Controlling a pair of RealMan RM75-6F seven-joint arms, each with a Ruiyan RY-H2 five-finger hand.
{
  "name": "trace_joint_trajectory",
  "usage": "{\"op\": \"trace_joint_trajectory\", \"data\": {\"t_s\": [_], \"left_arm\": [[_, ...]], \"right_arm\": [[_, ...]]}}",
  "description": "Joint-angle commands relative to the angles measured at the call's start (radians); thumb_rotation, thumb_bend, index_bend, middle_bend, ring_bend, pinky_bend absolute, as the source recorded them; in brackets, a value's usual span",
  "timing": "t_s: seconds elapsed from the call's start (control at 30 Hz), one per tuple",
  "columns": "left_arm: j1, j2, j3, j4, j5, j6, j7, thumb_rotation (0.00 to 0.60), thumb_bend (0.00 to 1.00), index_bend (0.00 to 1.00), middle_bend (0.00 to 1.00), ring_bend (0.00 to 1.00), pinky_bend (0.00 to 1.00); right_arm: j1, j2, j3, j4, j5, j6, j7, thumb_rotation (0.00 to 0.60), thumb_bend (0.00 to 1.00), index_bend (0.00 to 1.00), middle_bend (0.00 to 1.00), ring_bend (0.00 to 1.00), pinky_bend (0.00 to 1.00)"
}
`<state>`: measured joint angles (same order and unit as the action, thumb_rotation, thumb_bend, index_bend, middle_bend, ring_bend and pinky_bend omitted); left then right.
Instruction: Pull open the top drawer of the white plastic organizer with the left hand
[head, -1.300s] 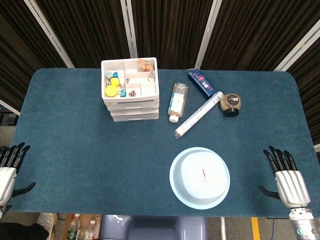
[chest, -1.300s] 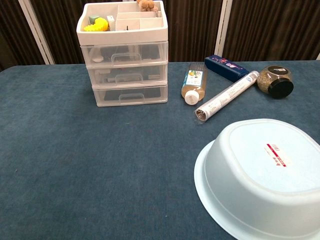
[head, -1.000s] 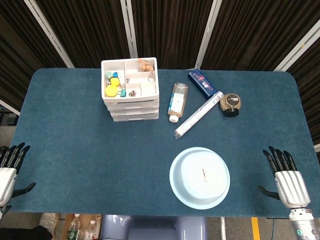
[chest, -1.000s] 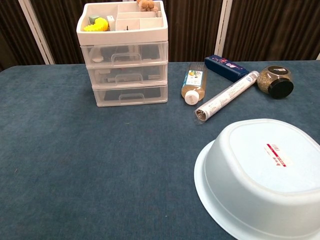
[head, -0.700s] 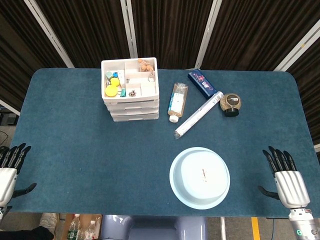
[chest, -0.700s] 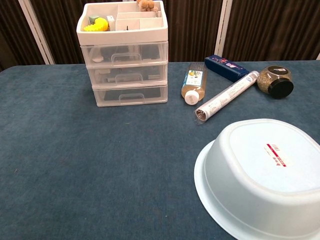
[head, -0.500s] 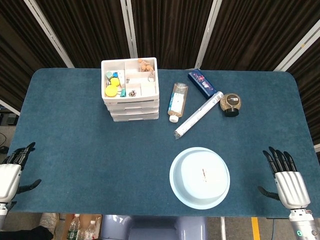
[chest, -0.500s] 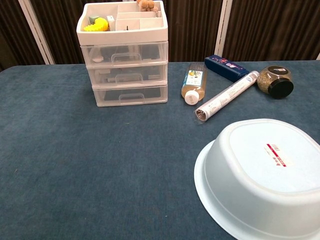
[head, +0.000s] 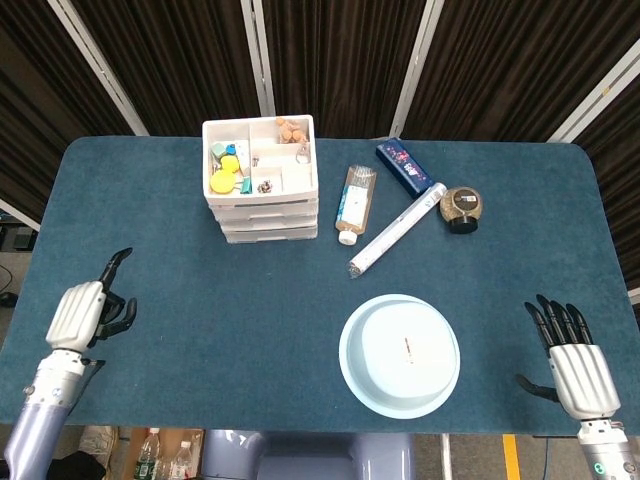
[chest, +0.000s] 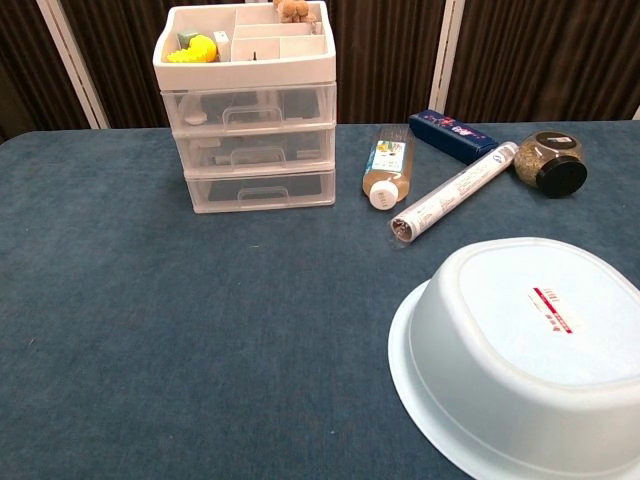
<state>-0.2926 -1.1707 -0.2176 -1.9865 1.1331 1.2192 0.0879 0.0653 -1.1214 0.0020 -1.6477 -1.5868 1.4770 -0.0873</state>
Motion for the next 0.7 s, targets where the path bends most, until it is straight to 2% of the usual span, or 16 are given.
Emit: {"op": "trace_joint_trajectory", "data": {"t_s": [0.03, 0.17, 0.33, 0.7], "left_arm": [[-0.139, -0.084, -0.132, -0.075, -0.288, -0.14, -0.051, 0.6, 0.54, 0.07, 1.0, 0.95, 0.88], [-0.226, -0.149, -0.192, -0.044, -0.456, -0.188, -0.071, 0.6, 0.54, 0.08, 1.0, 0.96, 0.92], [-0.35, -0.263, -0.246, 0.056, -0.624, -0.211, -0.075, 0.6, 0.54, 0.11, 1.0, 0.97, 0.96], [-0.532, -0.44, -0.298, 0.206, -0.759, -0.151, -0.01, 0.6, 0.54, 0.11, 1.0, 0.97, 0.96]], "right_arm": [[0.001, 0.002, 0.0, 0.0, -0.001, -0.001, 0.005, 0.6, 0.11, 0.0, 0.0, 0.0, 0.0], [0.003, 0.005, -0.001, 0.0, -0.002, -0.005, 0.014, 0.6, 0.11, 0.0, 0.0, 0.0, 0.0], [0.005, 0.01, -0.001, -0.002, -0.003, -0.008, 0.026, 0.6, 0.11, 0.0, 0.0, 0.0, 0.0], [0.003, 0.021, -0.005, -0.011, -0.01, -0.004, 0.054, 0.6, 0.11, 0.0, 0.0, 0.0, 0.0]]}}
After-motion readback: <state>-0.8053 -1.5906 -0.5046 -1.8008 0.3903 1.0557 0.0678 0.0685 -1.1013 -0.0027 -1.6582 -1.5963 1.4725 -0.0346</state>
